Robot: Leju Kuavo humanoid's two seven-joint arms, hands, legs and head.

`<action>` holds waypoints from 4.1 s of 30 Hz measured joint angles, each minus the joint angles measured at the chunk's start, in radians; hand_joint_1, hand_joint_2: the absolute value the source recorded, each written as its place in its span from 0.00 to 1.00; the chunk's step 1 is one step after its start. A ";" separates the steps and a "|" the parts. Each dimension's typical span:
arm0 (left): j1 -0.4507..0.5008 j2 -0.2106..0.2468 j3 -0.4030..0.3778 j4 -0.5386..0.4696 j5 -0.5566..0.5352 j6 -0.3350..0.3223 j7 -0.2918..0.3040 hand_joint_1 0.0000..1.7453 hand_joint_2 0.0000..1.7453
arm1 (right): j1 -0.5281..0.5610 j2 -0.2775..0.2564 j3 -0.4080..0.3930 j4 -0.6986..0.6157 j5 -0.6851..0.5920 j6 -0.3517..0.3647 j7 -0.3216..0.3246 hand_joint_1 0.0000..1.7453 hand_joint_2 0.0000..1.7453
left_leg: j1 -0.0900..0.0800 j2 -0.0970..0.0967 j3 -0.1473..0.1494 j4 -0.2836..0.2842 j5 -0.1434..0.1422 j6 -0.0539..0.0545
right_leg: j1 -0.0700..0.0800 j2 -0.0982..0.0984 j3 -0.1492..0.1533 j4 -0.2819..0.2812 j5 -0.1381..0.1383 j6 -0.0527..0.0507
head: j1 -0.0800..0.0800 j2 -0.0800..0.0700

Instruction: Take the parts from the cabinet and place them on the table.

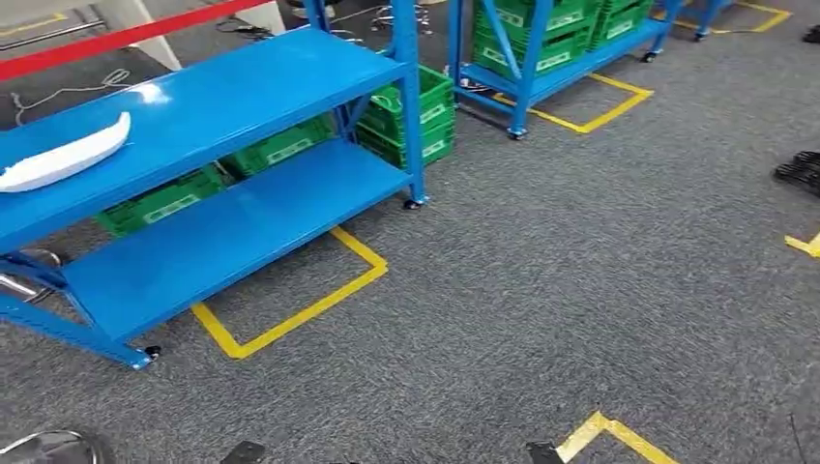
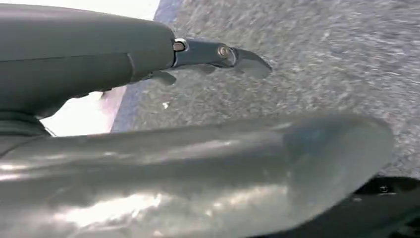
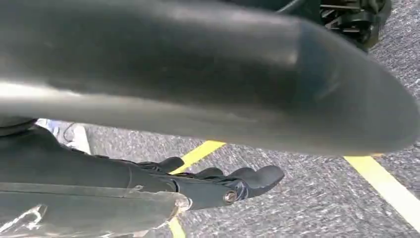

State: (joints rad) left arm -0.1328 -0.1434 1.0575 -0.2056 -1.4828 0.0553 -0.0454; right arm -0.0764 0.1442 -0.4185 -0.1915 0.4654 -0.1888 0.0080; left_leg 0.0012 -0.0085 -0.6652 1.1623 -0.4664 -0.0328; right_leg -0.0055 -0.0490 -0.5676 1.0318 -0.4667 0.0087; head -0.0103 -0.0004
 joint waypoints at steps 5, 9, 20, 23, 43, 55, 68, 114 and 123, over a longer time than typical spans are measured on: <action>-0.008 0.001 0.000 0.000 0.003 0.001 0.000 0.00 0.00 | -0.004 0.000 0.000 0.000 0.003 0.000 0.001 0.00 0.00 | -0.023 0.060 0.080 -0.166 0.030 0.029 | 0.012 -0.049 0.004 -0.001 -0.007 0.016 | 0.000 0.000; 0.000 0.003 0.000 0.000 0.003 0.002 0.000 0.00 0.00 | -0.004 0.000 0.000 0.000 0.004 0.000 0.003 0.00 0.00 | -0.008 0.021 0.088 -0.182 0.043 0.044 | 0.007 0.025 -0.023 0.079 -0.067 0.039 | 0.002 0.000; 0.000 0.003 0.000 0.000 0.003 0.002 0.002 0.00 0.00 | 0.001 0.003 0.000 0.001 0.005 0.002 0.006 0.00 0.00 | 0.007 -0.101 0.066 -0.158 0.046 0.003 | -0.018 0.120 -0.004 0.019 -0.013 0.041 | 0.006 0.000; 0.007 0.007 0.000 0.000 0.003 0.002 0.003 0.00 0.00 | 0.000 0.003 0.000 0.001 0.006 0.002 0.006 0.00 0.00 | 0.006 -0.075 0.056 -0.144 0.033 -0.010 | -0.019 0.090 -0.001 0.015 -0.007 0.021 | 0.004 0.000; -0.001 0.008 0.001 0.000 0.004 0.003 0.003 0.00 0.00 | -0.009 0.003 -0.004 0.001 0.010 -0.022 -0.018 0.00 0.00 | -0.004 0.007 0.083 -0.172 0.040 0.044 | -0.001 0.046 -0.141 0.304 -0.147 0.052 | -0.005 0.000; -0.001 0.010 0.001 0.000 0.004 0.001 0.003 0.00 0.00 | -0.010 0.002 -0.004 0.001 0.010 -0.023 -0.010 0.00 0.00 | -0.004 -0.012 0.079 -0.160 0.040 0.067 | -0.013 0.063 -0.014 0.017 0.000 0.036 | -0.008 0.000; 0.003 0.009 0.001 0.000 0.004 0.000 0.002 0.00 0.00 | -0.007 0.002 -0.014 0.001 0.012 -0.023 -0.006 0.00 0.00 | 0.000 -0.012 0.082 -0.175 0.045 -0.002 | -0.007 0.062 -0.015 0.015 0.000 0.023 | -0.007 0.000; 0.020 0.000 0.050 0.000 0.066 0.100 -0.069 0.00 1.00 | -0.008 0.018 -0.081 0.001 0.028 0.073 0.016 0.00 0.00 | -0.002 -0.012 0.082 -0.174 0.044 0.003 | -0.009 0.061 -0.007 -0.001 0.007 0.031 | -0.007 0.000; 0.021 -0.003 0.077 0.000 0.106 0.105 -0.031 0.00 1.00 | -0.010 0.018 -0.081 0.001 0.044 0.075 0.018 0.00 0.00 | -0.002 -0.012 0.082 -0.174 0.044 0.003 | -0.009 0.061 -0.007 -0.001 0.007 0.032 | -0.007 0.000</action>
State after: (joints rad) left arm -0.1113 -0.1461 1.1341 -0.2056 -1.3771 0.1606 -0.0763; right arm -0.0868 0.1617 -0.4997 -0.1907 0.5093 -0.1141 0.0263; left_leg -0.0004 -0.0207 -0.5835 0.9879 -0.4219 -0.0293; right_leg -0.0146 0.0115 -0.5742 1.0313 -0.4602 0.0402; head -0.0172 -0.0004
